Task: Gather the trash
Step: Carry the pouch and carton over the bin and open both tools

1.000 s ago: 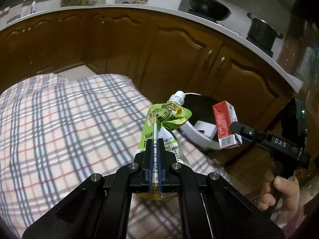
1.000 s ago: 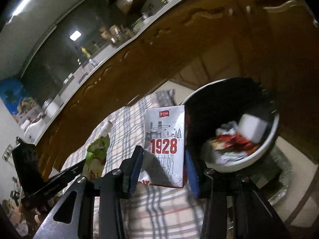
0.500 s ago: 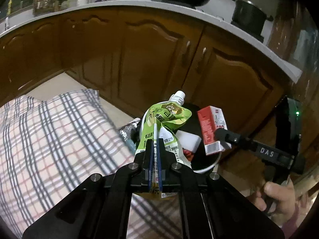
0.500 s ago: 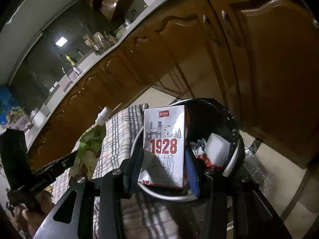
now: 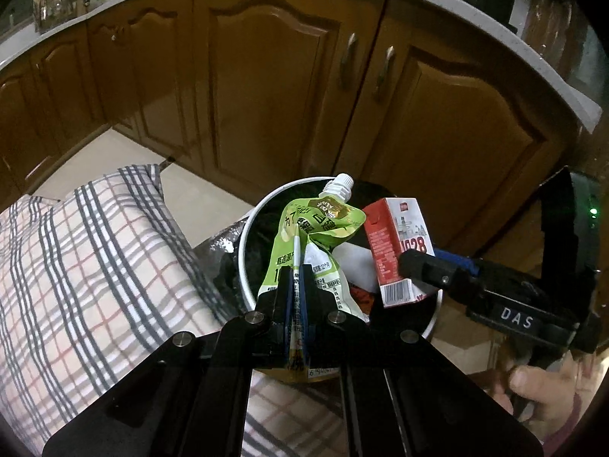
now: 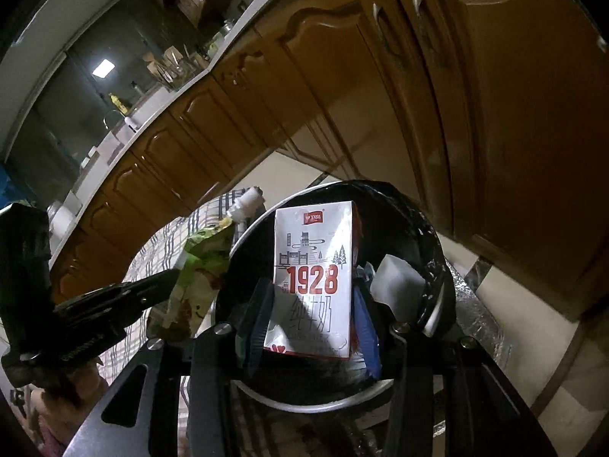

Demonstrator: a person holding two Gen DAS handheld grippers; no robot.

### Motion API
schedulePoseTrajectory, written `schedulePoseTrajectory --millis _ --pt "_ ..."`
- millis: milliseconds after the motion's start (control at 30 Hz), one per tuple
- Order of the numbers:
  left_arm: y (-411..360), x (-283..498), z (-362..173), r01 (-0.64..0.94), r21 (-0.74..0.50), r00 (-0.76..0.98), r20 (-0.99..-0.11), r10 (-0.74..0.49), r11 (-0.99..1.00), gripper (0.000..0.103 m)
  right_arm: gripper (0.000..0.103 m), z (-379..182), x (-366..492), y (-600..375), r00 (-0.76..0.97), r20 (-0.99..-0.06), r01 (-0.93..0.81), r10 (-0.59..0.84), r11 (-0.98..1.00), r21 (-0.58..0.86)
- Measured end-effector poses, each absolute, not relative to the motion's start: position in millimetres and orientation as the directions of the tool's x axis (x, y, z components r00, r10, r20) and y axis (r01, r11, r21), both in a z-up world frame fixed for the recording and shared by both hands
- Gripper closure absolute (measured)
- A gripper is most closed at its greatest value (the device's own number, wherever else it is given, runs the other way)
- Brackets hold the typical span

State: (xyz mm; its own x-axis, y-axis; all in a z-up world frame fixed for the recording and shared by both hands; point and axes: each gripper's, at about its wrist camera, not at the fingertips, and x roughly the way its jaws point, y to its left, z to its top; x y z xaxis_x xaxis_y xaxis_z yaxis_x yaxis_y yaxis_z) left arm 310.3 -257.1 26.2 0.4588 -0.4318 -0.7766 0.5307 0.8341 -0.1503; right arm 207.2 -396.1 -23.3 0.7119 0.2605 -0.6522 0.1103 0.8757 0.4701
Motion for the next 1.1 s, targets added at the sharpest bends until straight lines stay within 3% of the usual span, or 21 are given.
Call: schedulePoseTrajectory --millis 333,400,467,500,533,567,800,1100 --pt "-272 323 16 0.519 -0.148 0.426 -0.809 -0.405 0.842 0.097 0.06 -29 210 -401 0.697 -0.671 0.126 0.254 0.877 0.463" --pt "-273 324 15 0.517 -0.159 0.417 -0.811 -0.41 0.841 0.084 0.057 -29 213 -401 0.694 -0.672 0.128 0.26 0.873 0.47" --pt "-272 322 17 0.51 -0.154 0.432 -0.805 -0.407 0.846 0.051 0.052 -30 214 -402 0.691 -0.672 0.13 0.266 0.869 0.478" --pt "-270 321 19 0.507 -0.151 0.445 -0.797 -0.408 0.848 0.047 0.049 -30 212 -402 0.696 -0.666 0.129 0.269 0.865 0.484" --pt "-268 319 21 0.505 -0.151 0.456 -0.789 -0.411 0.85 0.047 0.04 -29 211 -402 0.701 -0.66 0.126 0.27 0.864 0.487" --pt "-266 318 22 0.502 -0.152 0.461 -0.786 -0.412 0.851 0.047 0.039 -29 210 -402 0.705 -0.656 0.124 0.269 0.864 0.488" --pt "-227 305 18 0.43 -0.231 0.482 -0.759 -0.438 0.873 0.044 0.038 -27 190 -401 0.743 -0.612 0.118 0.27 0.847 0.518" --pt "-159 261 10 0.314 -0.32 0.549 -0.706 -0.446 0.894 0.04 0.023 -17 152 -360 0.819 -0.507 0.045 0.268 0.851 0.523"
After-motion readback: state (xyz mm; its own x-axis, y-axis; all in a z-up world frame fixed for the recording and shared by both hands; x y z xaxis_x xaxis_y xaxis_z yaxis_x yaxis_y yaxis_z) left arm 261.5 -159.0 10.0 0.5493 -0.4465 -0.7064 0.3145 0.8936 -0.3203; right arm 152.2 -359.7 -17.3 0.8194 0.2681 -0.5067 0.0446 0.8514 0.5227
